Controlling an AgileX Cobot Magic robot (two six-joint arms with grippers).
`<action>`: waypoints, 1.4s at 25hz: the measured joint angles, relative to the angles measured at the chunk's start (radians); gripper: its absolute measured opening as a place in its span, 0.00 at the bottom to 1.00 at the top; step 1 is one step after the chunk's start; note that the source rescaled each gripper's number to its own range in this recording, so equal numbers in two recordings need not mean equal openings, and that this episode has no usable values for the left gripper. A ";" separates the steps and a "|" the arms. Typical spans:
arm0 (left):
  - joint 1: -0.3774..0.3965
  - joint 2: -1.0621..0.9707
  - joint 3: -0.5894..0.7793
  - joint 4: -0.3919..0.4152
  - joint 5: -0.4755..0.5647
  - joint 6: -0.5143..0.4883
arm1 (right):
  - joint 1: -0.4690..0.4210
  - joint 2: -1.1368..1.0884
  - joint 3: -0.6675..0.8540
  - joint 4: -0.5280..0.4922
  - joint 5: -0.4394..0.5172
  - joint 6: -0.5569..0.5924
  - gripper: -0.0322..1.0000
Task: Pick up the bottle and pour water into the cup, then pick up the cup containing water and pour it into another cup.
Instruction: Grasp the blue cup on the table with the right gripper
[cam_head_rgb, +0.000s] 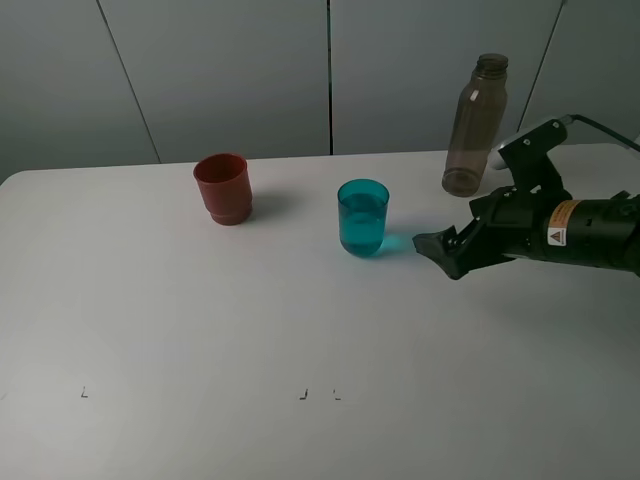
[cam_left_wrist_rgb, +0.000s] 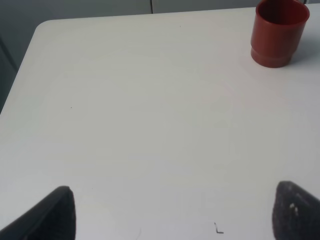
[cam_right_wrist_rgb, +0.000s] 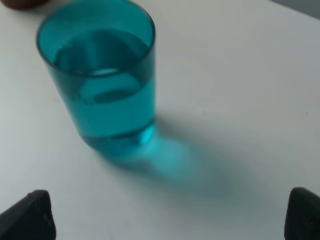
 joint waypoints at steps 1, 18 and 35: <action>0.000 0.000 0.000 0.000 0.000 0.000 | 0.001 0.014 0.000 0.000 -0.035 0.000 1.00; 0.000 0.000 0.000 0.000 0.000 0.000 | 0.012 0.263 -0.075 -0.014 -0.207 -0.023 1.00; 0.000 0.000 0.000 0.000 0.000 -0.007 | 0.062 0.368 -0.202 -0.013 -0.221 -0.032 1.00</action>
